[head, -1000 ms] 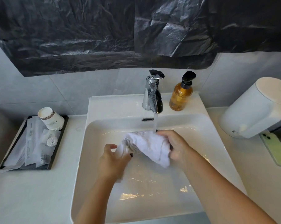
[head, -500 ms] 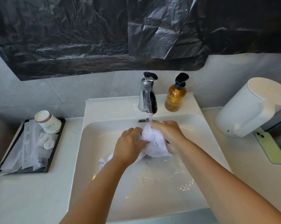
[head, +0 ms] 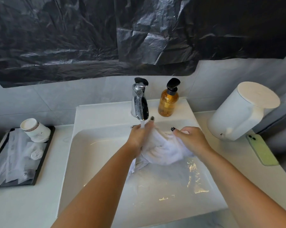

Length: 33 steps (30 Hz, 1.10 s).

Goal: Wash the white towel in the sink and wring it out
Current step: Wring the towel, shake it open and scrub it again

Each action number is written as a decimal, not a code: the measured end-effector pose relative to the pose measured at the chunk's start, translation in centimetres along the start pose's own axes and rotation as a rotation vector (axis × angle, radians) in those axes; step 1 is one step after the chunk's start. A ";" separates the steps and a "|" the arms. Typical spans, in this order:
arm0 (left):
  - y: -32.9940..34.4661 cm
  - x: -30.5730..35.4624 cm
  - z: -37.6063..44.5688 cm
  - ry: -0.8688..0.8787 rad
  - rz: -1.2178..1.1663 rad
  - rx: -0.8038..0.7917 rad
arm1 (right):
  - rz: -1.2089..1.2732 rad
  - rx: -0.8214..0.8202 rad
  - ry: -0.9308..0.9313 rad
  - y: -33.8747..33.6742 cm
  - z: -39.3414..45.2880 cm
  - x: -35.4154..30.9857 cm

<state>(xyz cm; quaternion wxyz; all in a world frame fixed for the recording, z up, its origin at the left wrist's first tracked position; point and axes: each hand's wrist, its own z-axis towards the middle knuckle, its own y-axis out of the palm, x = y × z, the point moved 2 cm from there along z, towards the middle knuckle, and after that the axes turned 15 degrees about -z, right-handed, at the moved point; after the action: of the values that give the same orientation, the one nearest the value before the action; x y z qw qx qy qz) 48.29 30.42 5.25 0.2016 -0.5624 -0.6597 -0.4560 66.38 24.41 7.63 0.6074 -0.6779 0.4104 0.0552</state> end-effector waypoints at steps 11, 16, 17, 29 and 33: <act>-0.8 -0.5 -2.4 0.062 0.431 -0.353 | -0.032 -0.523 -0.217 4.5 -1.7 1.2; -6.1 -2.6 -2.4 0.267 1.051 -0.157 | -0.362 -0.556 -0.240 6.1 -2.3 1.0; -7.1 -3.4 -2.8 0.230 1.088 -0.117 | -0.400 -0.591 -0.225 6.5 -2.4 1.1; -10.1 -8.5 -7.2 0.123 1.353 -0.267 | -0.364 -0.598 -0.121 12.3 -3.7 -0.7; -11.1 -8.2 -6.7 0.234 1.476 -0.269 | -0.381 -0.594 -0.140 12.0 -4.6 0.3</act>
<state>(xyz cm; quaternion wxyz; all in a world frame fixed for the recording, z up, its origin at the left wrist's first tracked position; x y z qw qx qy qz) 38.70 20.80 -1.96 0.4528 -0.8256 -0.0253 -0.3358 57.15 21.11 -0.72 0.4099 -0.8838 0.2001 0.1039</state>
